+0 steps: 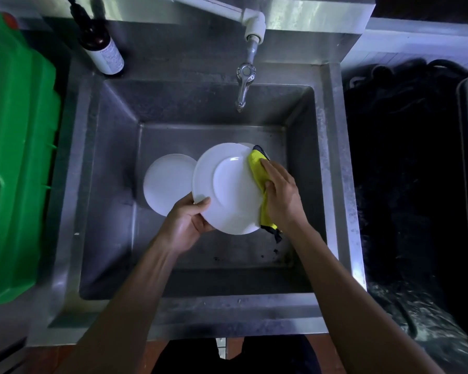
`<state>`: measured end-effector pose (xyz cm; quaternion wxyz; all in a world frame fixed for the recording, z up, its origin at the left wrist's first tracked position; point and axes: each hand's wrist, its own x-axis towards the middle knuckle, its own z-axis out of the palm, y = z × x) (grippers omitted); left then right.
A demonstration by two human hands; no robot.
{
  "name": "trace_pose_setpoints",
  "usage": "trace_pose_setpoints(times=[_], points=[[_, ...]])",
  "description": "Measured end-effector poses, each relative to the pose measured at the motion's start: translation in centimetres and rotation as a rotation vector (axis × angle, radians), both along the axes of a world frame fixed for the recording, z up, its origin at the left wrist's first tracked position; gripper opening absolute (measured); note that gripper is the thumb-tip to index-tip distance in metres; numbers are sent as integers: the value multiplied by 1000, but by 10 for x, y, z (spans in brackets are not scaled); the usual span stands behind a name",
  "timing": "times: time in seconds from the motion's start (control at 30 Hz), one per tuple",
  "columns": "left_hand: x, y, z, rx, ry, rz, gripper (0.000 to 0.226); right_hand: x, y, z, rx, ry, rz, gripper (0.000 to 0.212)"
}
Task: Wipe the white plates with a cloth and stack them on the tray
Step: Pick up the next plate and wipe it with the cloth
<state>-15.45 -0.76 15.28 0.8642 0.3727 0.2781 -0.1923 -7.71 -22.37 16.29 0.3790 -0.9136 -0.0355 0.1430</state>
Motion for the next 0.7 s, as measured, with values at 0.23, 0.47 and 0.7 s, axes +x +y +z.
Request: trace_pose_setpoints(times=[0.23, 0.47, 0.7], points=[[4, 18, 1, 89, 3, -167, 30, 22, 19, 8, -108, -34, 27, 53], [13, 30, 5, 121, -5, -200, 37, 19, 58, 14, -165, -121, 34, 53], [16, 39, 5, 154, 0, -206, 27, -8, 94, 14, -177, -258, 131, 61]])
